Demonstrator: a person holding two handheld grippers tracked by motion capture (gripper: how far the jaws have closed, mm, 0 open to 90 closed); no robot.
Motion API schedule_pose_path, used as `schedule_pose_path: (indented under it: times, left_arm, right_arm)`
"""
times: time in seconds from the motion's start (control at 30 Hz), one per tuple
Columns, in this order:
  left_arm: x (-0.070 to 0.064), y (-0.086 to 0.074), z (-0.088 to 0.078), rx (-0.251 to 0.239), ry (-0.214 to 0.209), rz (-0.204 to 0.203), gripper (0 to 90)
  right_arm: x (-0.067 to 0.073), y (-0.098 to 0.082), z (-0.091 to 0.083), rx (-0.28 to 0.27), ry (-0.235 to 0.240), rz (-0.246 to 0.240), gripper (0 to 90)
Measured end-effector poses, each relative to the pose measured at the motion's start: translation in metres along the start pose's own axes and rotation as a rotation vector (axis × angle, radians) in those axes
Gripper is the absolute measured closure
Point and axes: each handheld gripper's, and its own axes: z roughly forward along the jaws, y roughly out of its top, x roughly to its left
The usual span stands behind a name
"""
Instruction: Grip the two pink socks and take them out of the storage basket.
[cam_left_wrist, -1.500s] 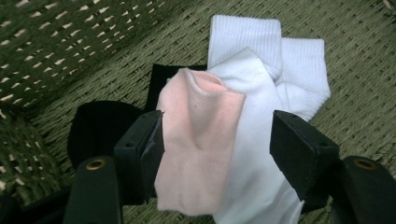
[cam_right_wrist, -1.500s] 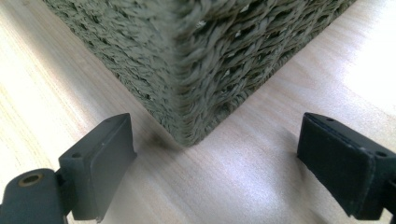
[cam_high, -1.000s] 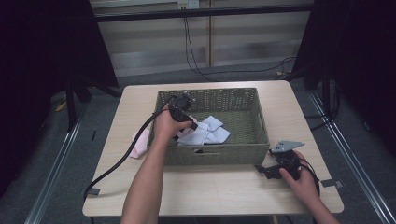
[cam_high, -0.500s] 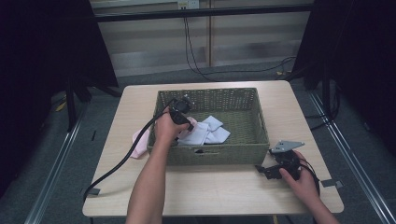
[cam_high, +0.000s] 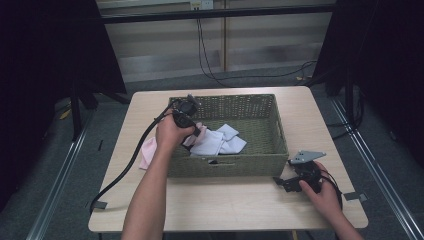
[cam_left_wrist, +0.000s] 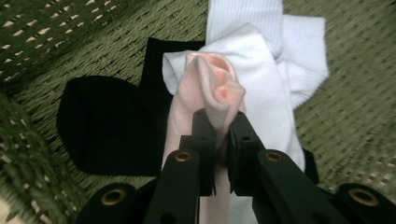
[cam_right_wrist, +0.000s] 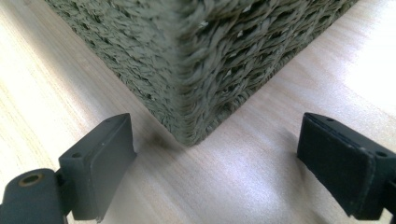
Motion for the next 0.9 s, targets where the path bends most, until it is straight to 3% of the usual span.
schedule_pose_path:
  times: [0.37,0.53,0.9]
  left_arm:
    - [-0.002,0.002,-0.046,-0.063,-0.024,-0.023,83.2]
    - [-0.004,0.003,-0.056,-0.064,-0.041,-0.023,83.2]
    - [-0.002,0.001,-0.071,-0.061,-0.033,-0.035,83.2]
  right_arm:
    - [0.000,0.000,0.000,-0.001,-0.001,-0.002,10.2]
    - [0.000,0.000,0.000,-0.001,-0.001,-0.001,10.2]
    - [0.000,0.000,0.000,-0.001,-0.001,-0.002,10.2]
